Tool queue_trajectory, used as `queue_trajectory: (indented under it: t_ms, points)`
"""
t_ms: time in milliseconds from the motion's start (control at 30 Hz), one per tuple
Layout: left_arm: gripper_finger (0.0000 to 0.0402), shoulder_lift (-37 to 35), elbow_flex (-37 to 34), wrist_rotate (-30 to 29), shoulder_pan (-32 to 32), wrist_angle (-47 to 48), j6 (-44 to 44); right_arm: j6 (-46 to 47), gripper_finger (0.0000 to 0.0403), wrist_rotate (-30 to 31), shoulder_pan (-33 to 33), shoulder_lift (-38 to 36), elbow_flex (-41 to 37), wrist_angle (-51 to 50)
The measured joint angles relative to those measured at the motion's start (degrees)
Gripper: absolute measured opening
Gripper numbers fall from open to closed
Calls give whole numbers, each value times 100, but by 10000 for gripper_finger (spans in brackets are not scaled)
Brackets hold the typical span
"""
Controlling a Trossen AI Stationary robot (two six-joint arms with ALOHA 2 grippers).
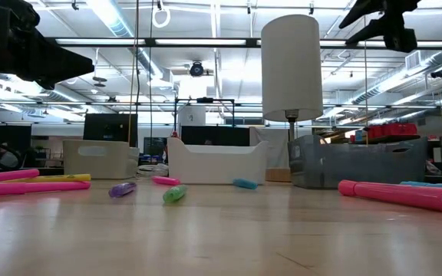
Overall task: Pick & Place Markers
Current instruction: Put the orange highlighter pen into the gray bin
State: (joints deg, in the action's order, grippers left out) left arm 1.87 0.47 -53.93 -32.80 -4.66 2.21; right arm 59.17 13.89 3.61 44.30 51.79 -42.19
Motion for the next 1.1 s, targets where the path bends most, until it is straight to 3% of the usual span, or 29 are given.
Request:
queue_trajectory:
  t_ms: [400, 600, 967, 1100]
  points:
    - [128, -1, 0, 0, 0, -1, 0, 2107, 143, -9, 1066, 614, 0, 88]
    - [128, -2, 0, 0, -2, -1, 1, 2822, 143, -342, 1522, 786, 0, 398]
    - [128, -1, 0, 1, -1, -1, 1, 3100, 143, -631, 2167, 1166, 21, 896]
    - [128, -1, 0, 1, -2, -1, 1, 2979, 143, -750, 2253, 1521, 416, 675]
